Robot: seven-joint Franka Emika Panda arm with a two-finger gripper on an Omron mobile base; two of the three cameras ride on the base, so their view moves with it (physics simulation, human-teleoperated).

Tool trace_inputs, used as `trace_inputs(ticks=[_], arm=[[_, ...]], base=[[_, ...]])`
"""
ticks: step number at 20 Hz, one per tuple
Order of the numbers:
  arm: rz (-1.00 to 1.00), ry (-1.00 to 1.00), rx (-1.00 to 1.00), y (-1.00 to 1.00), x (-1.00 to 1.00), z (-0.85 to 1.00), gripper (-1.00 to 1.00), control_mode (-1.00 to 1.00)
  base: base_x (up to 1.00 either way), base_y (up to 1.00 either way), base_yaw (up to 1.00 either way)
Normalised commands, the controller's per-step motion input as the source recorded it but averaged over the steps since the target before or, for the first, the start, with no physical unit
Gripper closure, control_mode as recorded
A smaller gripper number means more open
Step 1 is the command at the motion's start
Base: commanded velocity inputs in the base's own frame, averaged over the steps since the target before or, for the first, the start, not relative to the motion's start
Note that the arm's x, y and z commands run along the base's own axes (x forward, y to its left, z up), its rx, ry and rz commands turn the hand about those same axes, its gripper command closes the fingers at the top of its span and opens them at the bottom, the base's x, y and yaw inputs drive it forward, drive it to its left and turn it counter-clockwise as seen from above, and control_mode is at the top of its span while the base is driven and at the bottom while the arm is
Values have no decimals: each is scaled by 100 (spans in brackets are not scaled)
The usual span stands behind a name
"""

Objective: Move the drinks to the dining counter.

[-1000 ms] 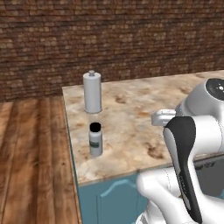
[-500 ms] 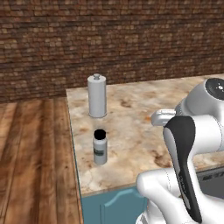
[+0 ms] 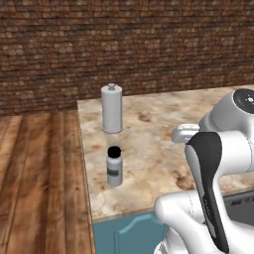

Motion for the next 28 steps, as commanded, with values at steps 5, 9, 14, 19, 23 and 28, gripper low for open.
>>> trace_inputs(ticks=[5, 9, 14, 19, 23, 28], arm=[[0, 0, 0, 0, 0, 0, 100, 100], [0, 2, 0, 0, 1, -2, 100, -100], [0, 18, 0, 0, 22, -14, 100, -100], [0, 17, 0, 0, 41, -34, 100, -100], [0, 4, 0, 0, 42, -38, 100, -100], [0, 0, 0, 0, 41, -40, 100, -100]], base=[[30, 0, 2], [12, -1, 0], [0, 0, 0], [0, 0, 0], [0, 0, 0], [0, 0, 0]])
